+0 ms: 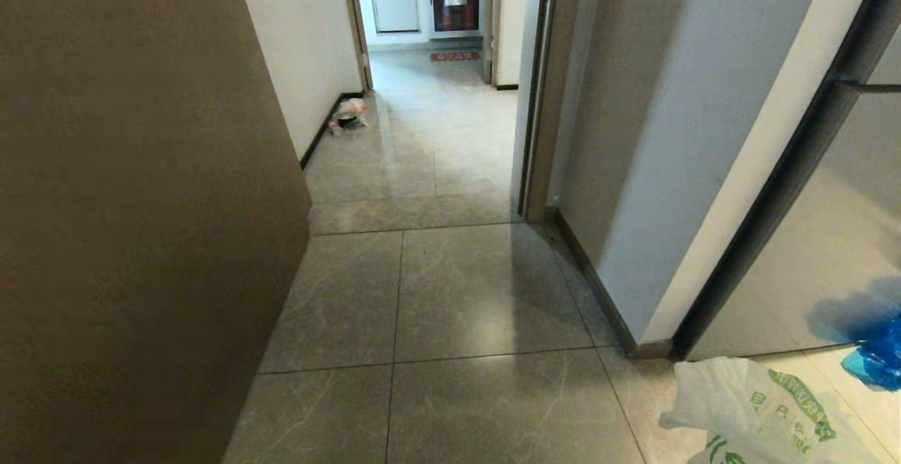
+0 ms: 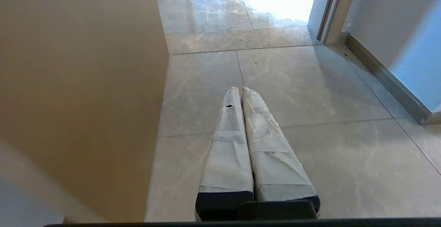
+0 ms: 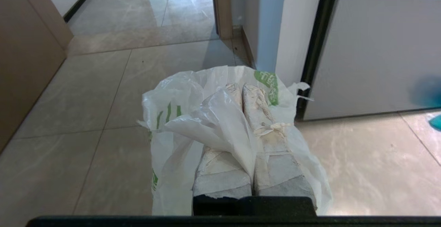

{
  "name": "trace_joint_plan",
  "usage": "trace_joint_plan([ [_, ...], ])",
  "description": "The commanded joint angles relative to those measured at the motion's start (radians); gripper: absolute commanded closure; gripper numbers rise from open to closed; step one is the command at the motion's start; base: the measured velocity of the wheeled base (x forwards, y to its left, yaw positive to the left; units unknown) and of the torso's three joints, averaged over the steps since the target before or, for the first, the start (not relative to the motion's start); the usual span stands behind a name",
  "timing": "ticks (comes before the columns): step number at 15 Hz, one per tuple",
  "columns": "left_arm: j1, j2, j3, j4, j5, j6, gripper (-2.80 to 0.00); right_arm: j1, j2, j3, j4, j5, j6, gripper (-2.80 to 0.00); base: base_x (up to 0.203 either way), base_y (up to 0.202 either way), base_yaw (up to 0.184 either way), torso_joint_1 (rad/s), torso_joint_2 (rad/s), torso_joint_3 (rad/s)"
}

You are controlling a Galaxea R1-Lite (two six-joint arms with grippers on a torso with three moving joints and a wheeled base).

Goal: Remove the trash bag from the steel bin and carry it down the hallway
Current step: Put the trash bag at the door

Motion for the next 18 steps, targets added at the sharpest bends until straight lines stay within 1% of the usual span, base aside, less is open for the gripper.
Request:
trace_joint_plan([
  [1, 0.0, 0.0, 0.0, 0.0, 0.0, 0.001, 0.0, 0.001, 0.0, 0.002, 0.0, 0.0, 0.0, 0.0, 0.183, 0.0, -0.004, 0.002, 0.01, 0.007],
  [18, 0.0, 0.0, 0.0, 0.0, 0.0, 0.0, 0.0, -0.001, 0.0, 0.002, 0.0, 0.0, 0.0, 0.0, 0.184, 0.0, -0.003, 0.002, 0.0, 0.004],
])
